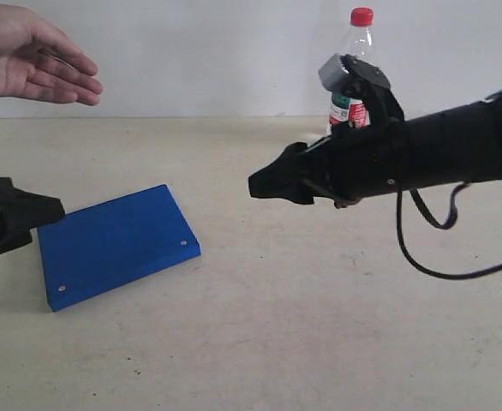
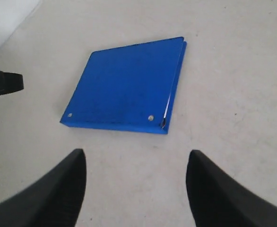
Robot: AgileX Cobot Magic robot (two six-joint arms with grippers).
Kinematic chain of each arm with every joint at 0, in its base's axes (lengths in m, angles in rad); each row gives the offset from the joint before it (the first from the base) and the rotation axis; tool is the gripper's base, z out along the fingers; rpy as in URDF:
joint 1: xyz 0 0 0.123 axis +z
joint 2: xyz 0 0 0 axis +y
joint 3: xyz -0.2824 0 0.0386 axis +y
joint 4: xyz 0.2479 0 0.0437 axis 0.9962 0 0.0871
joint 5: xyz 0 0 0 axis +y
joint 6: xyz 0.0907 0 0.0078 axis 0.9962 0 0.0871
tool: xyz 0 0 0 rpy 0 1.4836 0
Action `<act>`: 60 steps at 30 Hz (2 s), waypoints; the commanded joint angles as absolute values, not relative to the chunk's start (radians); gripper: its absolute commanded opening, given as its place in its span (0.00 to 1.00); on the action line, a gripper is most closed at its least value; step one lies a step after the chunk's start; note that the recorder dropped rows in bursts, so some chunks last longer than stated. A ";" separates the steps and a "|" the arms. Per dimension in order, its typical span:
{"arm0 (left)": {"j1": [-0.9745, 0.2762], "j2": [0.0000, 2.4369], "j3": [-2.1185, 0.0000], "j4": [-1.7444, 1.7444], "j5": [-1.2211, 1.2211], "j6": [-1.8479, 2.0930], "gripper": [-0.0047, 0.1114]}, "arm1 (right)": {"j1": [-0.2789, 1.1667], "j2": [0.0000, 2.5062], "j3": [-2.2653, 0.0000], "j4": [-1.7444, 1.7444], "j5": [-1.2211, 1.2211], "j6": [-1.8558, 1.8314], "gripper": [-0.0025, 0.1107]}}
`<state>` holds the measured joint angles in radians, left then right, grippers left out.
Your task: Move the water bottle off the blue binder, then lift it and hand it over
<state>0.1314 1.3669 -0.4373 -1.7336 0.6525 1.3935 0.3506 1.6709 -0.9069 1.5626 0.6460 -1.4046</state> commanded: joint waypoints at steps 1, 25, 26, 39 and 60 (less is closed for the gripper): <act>0.128 1.521 -0.521 -1.744 0.643 1.402 0.56 | 0.371 1.764 -1.020 1.523 0.633 -1.298 0.52; 0.128 1.828 -0.646 -1.744 0.559 1.444 0.56 | 0.371 2.067 -1.328 1.279 0.914 -1.005 0.56; 0.128 1.846 -0.656 -1.744 0.567 1.444 0.56 | 0.371 2.067 -1.328 1.279 0.921 -1.005 0.56; 0.128 1.914 -0.681 -1.687 1.137 1.557 0.34 | 0.371 2.067 -1.328 1.286 0.922 -1.007 0.56; 0.130 1.914 -0.774 -1.744 0.636 1.636 0.45 | 0.371 2.067 -1.328 1.286 0.960 -1.025 0.56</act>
